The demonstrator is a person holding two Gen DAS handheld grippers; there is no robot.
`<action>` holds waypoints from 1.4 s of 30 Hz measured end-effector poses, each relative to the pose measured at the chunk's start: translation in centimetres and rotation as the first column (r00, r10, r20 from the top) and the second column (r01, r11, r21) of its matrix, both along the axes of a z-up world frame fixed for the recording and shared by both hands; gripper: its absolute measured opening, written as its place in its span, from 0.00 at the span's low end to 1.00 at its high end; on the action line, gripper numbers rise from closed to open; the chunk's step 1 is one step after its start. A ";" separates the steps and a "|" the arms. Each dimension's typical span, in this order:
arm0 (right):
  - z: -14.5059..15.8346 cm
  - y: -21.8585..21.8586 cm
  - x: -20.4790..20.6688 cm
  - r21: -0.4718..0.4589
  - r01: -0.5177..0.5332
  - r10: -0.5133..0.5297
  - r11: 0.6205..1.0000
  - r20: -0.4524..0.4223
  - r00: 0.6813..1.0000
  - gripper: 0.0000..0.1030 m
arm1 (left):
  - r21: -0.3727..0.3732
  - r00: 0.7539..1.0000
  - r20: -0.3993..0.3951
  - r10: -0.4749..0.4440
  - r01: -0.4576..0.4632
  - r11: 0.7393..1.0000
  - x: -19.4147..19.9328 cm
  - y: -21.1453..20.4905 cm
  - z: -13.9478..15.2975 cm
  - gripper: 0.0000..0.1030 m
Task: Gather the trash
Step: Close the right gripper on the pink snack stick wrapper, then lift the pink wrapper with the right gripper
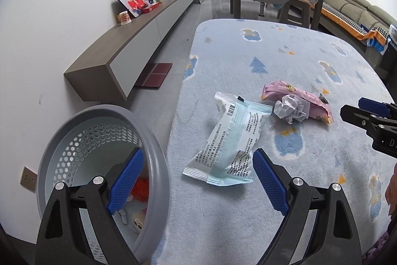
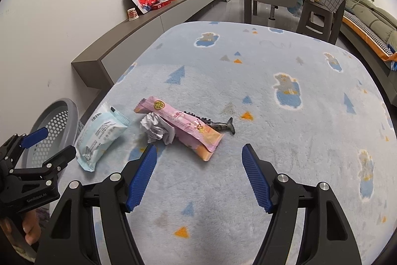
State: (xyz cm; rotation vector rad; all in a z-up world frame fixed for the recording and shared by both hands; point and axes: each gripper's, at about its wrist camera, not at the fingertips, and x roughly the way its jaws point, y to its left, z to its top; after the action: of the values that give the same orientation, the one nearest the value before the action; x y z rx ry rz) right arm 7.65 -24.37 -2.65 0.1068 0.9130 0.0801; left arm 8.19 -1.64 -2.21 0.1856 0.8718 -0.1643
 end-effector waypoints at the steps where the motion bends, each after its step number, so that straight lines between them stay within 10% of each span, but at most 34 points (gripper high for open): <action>1: -0.2 -0.1 0.2 0.003 -0.003 0.003 1.000 -0.005 1.000 0.66 | 0.002 1.000 -0.003 0.001 -0.001 1.000 0.1 -0.1 -0.1 0.85; 26: -3.2 2.5 5.6 -0.181 -0.103 0.101 0.978 -0.022 0.995 0.64 | -0.020 1.000 -0.020 0.006 -0.006 1.000 0.8 0.3 -0.5 0.85; 42: -3.2 4.0 5.6 -0.159 -0.151 0.146 0.976 -0.046 0.988 0.25 | -0.023 1.000 -0.016 0.015 -0.015 1.000 0.9 0.8 -0.4 0.85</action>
State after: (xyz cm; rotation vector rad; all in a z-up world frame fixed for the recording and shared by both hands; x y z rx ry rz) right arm 13.27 -20.37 -5.85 -0.1123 0.9574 0.1426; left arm 9.14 -0.84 -2.66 0.1562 0.8867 -0.1622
